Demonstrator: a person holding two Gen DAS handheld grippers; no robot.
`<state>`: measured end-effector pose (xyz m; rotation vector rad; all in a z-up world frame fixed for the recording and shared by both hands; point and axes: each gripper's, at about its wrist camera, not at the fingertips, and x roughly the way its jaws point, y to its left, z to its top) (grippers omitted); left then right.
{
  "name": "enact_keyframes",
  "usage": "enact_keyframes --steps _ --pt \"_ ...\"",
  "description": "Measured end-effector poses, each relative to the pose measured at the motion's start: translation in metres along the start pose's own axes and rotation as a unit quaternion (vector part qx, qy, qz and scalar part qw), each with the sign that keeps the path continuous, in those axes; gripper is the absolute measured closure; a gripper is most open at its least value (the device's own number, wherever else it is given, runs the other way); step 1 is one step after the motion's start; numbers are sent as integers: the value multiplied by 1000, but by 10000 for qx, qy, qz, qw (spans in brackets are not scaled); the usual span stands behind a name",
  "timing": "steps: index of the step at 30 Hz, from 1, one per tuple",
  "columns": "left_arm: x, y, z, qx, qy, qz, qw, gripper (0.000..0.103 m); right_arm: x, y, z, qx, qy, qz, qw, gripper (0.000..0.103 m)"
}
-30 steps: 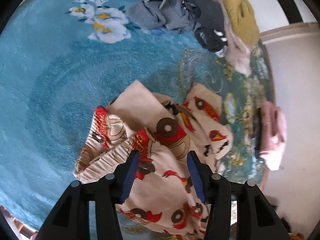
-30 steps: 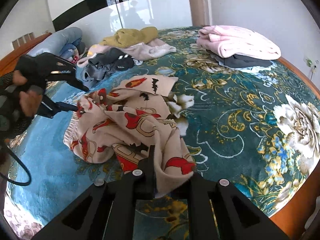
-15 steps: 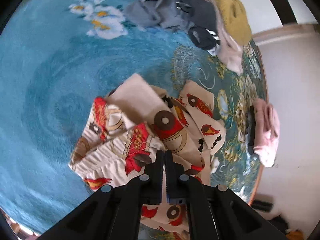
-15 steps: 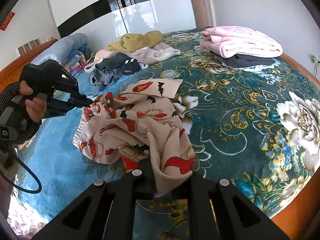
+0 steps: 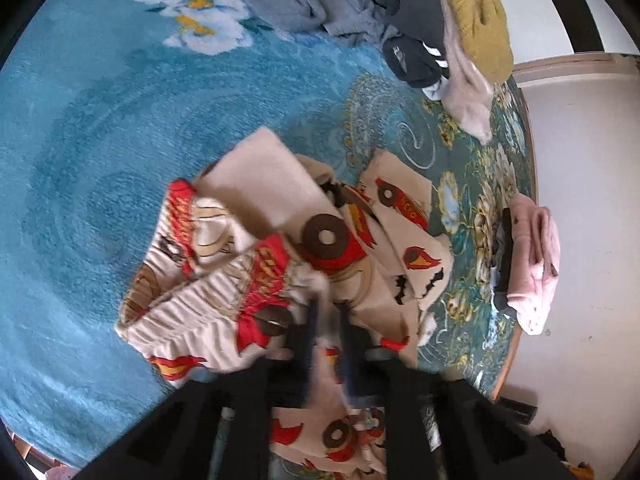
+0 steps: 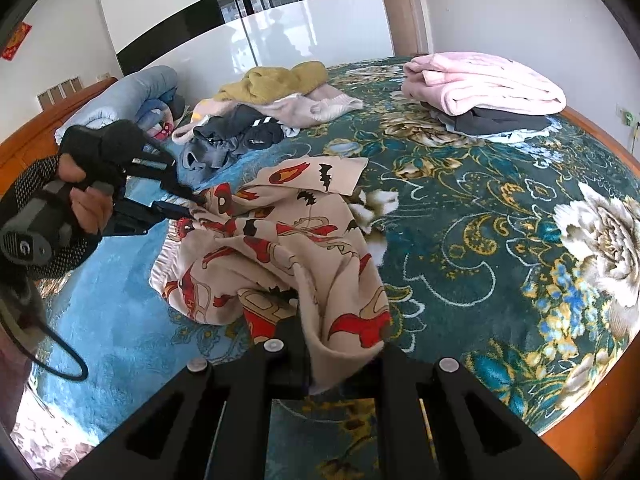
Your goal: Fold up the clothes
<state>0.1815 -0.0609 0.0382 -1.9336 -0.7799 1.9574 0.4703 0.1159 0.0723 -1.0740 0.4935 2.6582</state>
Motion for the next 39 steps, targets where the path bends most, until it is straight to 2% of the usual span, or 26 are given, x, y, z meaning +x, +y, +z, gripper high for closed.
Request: enact_keyframes --steps 1,3,5,7,9,11,12,13,14,15,19,23,28,35,36,37,38,39 --pt "-4 0 0 48 -54 -44 10000 101 0 0 0 14 9 8 10000 94" --pt "-31 -14 0 454 -394 -226 9979 101 -1 2 3 14 -13 54 10000 94" --pt "-60 -29 0 889 -755 -417 9923 101 -3 6 7 -2 -58 130 9999 93" --pt "-104 -40 -1 1301 -1213 -714 9815 101 -9 21 12 -139 -163 342 9992 91" --pt "-150 -37 -6 1659 -1665 -973 9671 101 -12 38 12 -361 -178 600 9974 91" --pt "-187 -19 -12 1849 -2108 -1000 9547 101 -15 55 10 -565 -170 890 9943 87" --pt "-203 -1 -15 1885 -2344 -886 9496 101 -15 58 9 -547 -126 1042 9930 78" --pt "-215 23 -17 1816 -2513 -756 9477 101 -14 61 7 -529 -82 1193 9914 61" --pt "-226 48 -18 1723 -2665 -626 9462 101 -14 64 6 -506 -39 1341 9897 51" --pt "-230 73 -18 1581 -2718 -508 9479 101 -15 61 5 -417 -25 1448 9886 43" --pt "-237 170 -17 899 -2761 -120 9568 101 -9 37 5 196 83 1836 9828 43" --pt "-232 256 -12 -38 -2526 -24 9676 101 21 6 19 1035 275 1601 9813 43" --pt "-226 286 -10 -387 -2459 -119 9685 101 84 -13 60 1966 764 1245 9695 43" --pt "-247 289 -4 -315 -2656 -273 9632 101 171 1 97 2206 1440 554 9631 43" --pt "-251 290 -4 -324 -2693 -293 9621 101 177 1 97 2308 1461 586 9602 44" --pt "-254 290 -3 -321 -2729 -301 9610 101 183 1 98 2407 1483 620 9572 55" --pt "-258 290 -2 -316 -2765 -307 9600 101 187 2 97 2464 1527 662 9548 68" --pt "-261 288 0 -311 -2793 -318 9592 101 191 5 96 2462 1625 676 9531 94"
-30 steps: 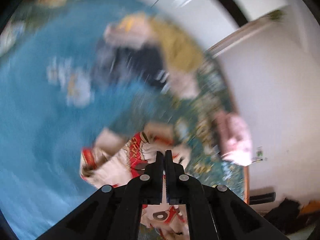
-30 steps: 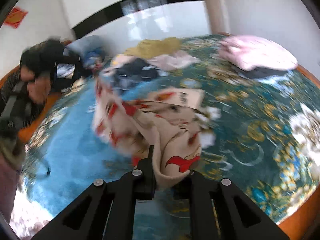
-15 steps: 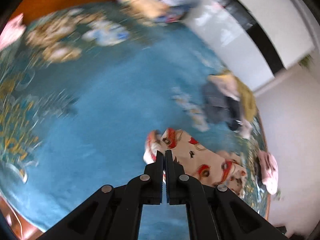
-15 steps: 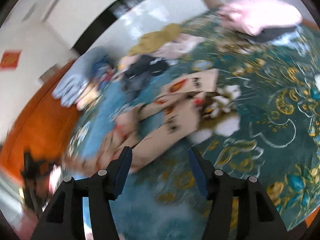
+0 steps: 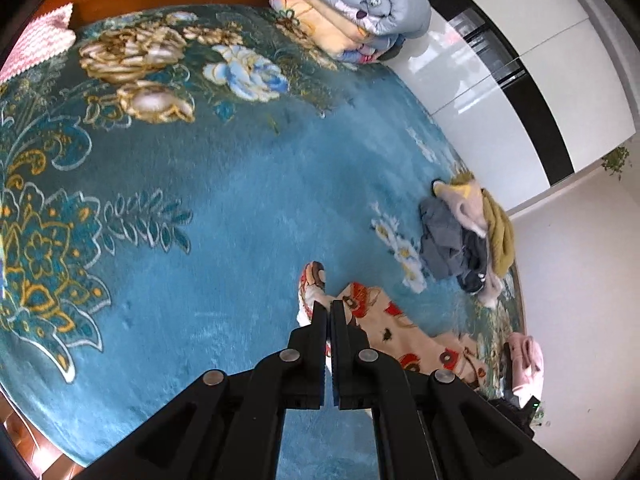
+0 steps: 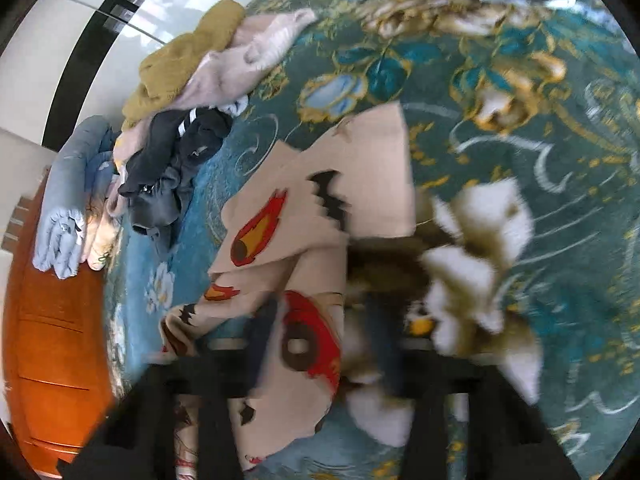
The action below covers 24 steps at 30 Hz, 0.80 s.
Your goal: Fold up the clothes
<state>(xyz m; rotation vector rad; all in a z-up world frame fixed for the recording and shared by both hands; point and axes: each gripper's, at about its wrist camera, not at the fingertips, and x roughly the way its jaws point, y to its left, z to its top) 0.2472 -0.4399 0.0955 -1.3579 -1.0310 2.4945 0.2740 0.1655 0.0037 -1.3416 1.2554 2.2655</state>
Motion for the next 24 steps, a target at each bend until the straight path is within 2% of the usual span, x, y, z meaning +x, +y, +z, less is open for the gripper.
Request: enact_keyframes --steps 1,3,5,8,11,12,14,18,21,24 --pt "0 -1 3 -4 -19 -22 10000 101 4 2 -1 6 94 -1 10000 97" --pt "-1 -4 9 -15 -52 -71 10000 101 0 3 -5 1 100 257 9996 100" --pt "1 -8 15 -6 -67 -119 9999 101 -19 2 -8 113 7 765 9970 100" --pt "7 -17 20 41 -67 -222 9997 101 -76 -2 -9 242 -364 1626 9857 101" --pt "18 -31 24 133 -36 -370 9992 101 -148 -4 -7 163 -929 2080 9736 101" --pt "24 -37 25 149 16 -429 9990 101 -175 -4 -4 25 -1208 2084 9706 101" --pt "40 -50 31 131 142 -600 9980 101 -201 -3 7 -49 -1446 1954 9700 101" --pt "59 -95 48 149 212 -1057 9941 101 -216 7 37 -225 -1672 1673 9714 101" --pt "37 -137 59 538 -65 -1455 9879 101 -234 22 52 -521 -1994 1489 9671 101" --pt "10 -154 58 1010 -407 -1520 9824 101 -260 33 42 -975 -2418 1420 9549 101"
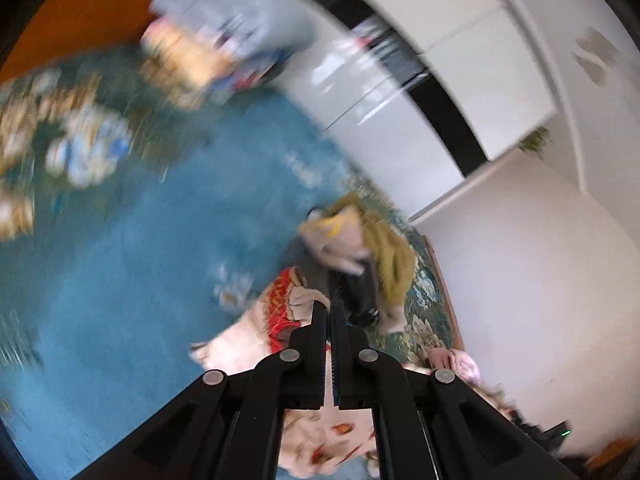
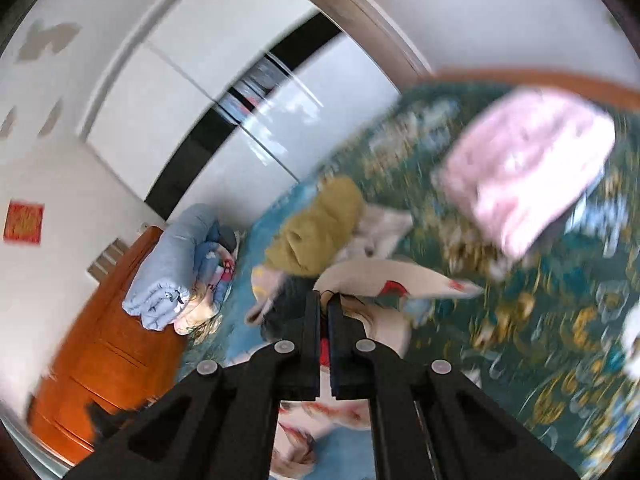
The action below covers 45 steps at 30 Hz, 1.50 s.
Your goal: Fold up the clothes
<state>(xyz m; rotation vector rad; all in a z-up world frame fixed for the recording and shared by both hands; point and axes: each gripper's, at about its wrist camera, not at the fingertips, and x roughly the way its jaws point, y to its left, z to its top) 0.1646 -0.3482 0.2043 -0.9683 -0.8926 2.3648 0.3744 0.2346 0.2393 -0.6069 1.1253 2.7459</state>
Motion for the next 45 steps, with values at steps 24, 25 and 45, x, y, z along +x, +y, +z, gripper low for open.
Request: enact_keyframes --steps 24,25,45 --pt "-21 172 -160 -1246 1465 1786 9650 101 -4 -164 -179 1466 1560 -1191 9695 60" --pt "-22 172 -161 -1208 1469 1796 9652 101 -3 -170 -176 1560 1488 -1273 9681 60" --pt "-21 156 -162 -690 1383 2113 9651 100 -8 -178 -99 1114 544 -1881 9743 102"
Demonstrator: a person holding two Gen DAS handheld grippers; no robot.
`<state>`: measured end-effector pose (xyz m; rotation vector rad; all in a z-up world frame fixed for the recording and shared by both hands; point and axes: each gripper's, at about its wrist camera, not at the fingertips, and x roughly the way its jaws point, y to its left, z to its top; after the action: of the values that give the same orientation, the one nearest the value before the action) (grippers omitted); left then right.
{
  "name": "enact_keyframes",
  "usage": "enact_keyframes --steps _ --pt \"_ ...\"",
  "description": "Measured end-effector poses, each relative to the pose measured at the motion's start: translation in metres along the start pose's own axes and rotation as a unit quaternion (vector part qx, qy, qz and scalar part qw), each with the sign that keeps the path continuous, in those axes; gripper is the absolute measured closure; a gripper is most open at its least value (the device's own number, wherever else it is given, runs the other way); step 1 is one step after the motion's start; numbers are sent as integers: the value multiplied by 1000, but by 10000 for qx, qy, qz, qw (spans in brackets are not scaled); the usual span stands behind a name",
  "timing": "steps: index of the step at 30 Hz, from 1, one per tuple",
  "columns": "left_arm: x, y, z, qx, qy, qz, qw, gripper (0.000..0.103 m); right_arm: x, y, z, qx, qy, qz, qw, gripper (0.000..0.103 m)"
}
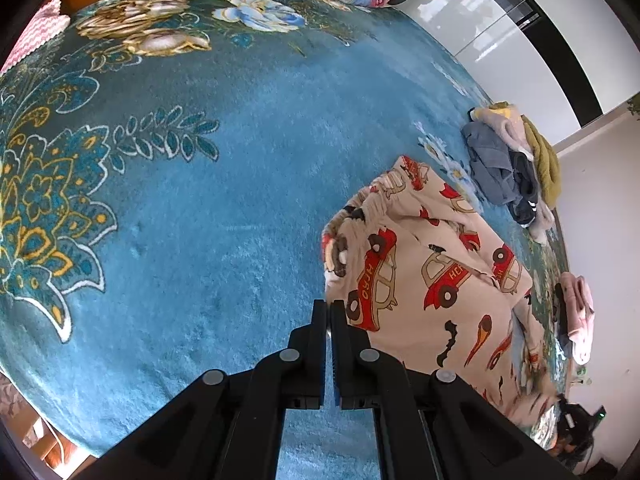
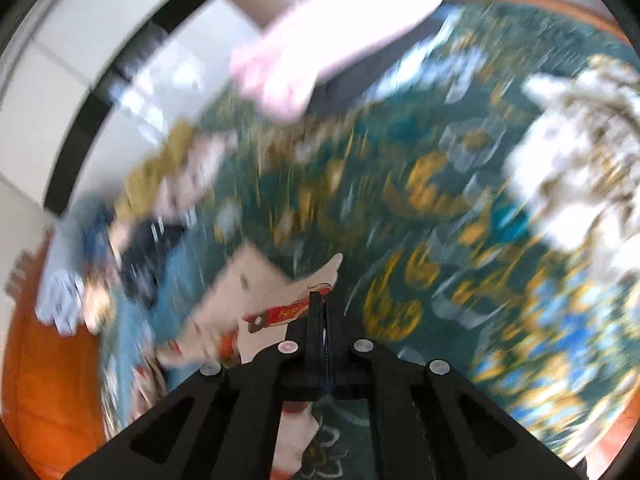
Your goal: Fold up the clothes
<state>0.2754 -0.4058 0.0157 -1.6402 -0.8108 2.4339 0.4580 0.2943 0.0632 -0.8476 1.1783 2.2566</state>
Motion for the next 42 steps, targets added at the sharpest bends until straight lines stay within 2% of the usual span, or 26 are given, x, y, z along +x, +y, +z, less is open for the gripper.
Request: enact_keyframes --steps 3,5,6,9,14,18,20,22,23,29,32,38,42 --pt "2 9 -9 -90 116 35 9999 100 -29 -15 9 123 -390 -69 9991 102" --pt "4 16 -13 -144 167 62 9997 100 -31 -31 4 335 -302 -178 9988 102" --pt "5 19 -14 -173 179 104 9996 100 -26 -38 -1 398 -128 -209 9989 102" --pt "1 28 -11 -328 126 110 9993 100 -22 -53 -15 384 57 -458 9982 102" --pt "-2 13 13 -277 -88 -45 9996 99 -25 -69 -22 471 121 -614 9969 102" --pt "16 0 24 -622 109 -609 9961 84 -25 -64 -21 425 120 -634 9970 102" --pt "17 -6 27 -729 52 -723 9947 71 -27 -64 -22 452 125 -624 9969 102" --pt "17 -12 31 -820 -19 -811 9933 48 -27 -64 -23 506 132 -616 9967 102" --pt "16 -14 32 -828 -78 -805 9933 45 -26 -65 -23 545 137 -613 9965 102" --pt "17 -30 33 -736 -2 -1034 9919 44 -25 -73 -26 751 178 -563 9954 102" --pt "23 -33 33 -674 95 -779 9946 44 -26 -75 -26 772 179 -563 9953 101" --pt "36 -28 25 -748 224 -515 9956 44 -31 -79 -24 844 120 -526 9950 101" --pt "43 -22 20 -920 324 -590 9935 44 -27 -78 -24 849 199 -469 9951 100"
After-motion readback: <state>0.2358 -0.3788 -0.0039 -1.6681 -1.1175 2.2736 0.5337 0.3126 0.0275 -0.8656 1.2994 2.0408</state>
